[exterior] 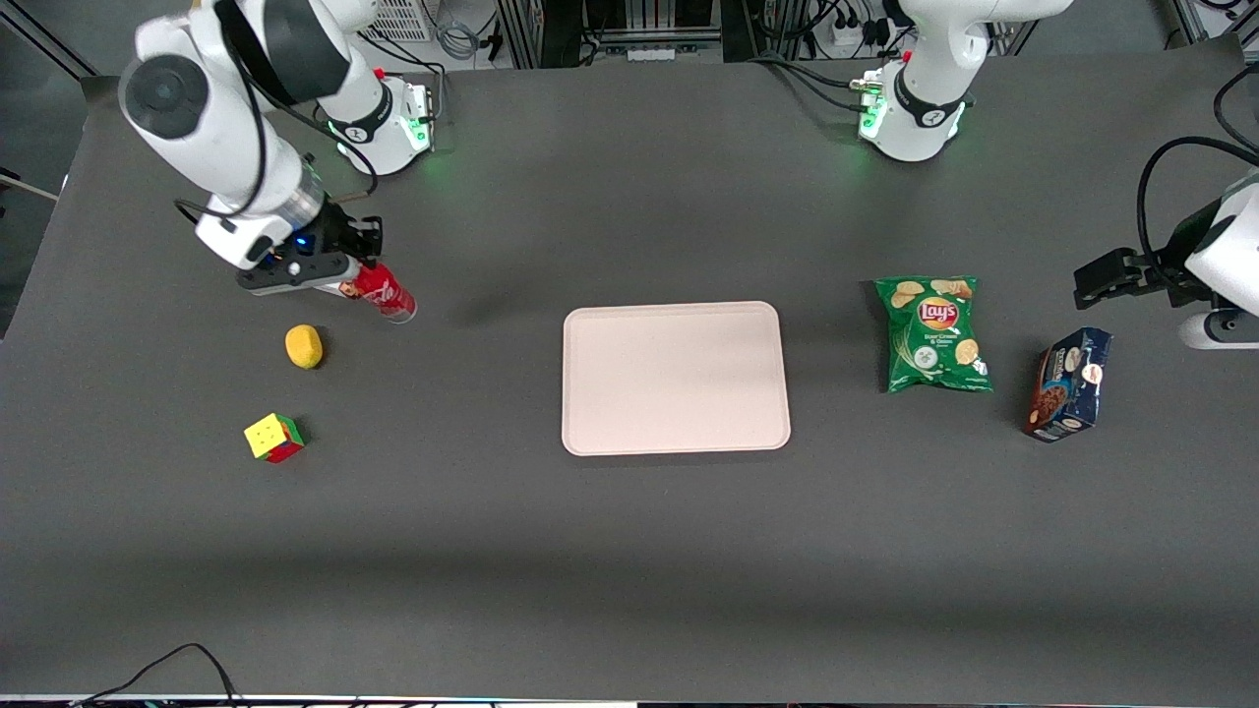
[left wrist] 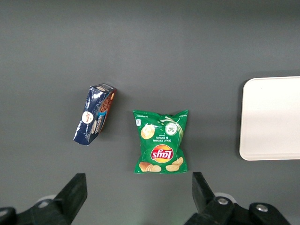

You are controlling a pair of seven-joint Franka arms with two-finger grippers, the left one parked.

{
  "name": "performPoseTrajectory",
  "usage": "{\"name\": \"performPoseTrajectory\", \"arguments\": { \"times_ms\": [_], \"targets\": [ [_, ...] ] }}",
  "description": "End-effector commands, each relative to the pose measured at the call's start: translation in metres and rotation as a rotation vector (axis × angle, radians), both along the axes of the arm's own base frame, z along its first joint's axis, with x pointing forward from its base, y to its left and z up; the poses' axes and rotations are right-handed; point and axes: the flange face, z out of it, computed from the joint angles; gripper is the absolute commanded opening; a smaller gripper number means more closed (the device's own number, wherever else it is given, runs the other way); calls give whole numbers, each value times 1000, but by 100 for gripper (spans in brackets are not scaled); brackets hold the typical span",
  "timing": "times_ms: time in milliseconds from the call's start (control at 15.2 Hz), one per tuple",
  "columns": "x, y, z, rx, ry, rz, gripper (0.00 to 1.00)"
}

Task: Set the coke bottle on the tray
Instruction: 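Close the right gripper around the red bottle's body, then lift the bottle and carry it over the white tray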

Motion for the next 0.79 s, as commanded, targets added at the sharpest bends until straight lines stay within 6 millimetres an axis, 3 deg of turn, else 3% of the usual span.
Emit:
{"name": "performPoseTrajectory", "arguments": {
  "times_ms": [0, 132, 329, 526, 724],
  "targets": [
    [25, 13, 79, -20, -13, -9, 0],
    [35, 23, 114, -13, -16, -20, 0],
    [46, 68, 145, -6, -16, -49, 0],
    [60, 115, 153, 12, -14, -114, 0],
    [73, 161, 137, 30, 4, -148, 0]
  ]
}}
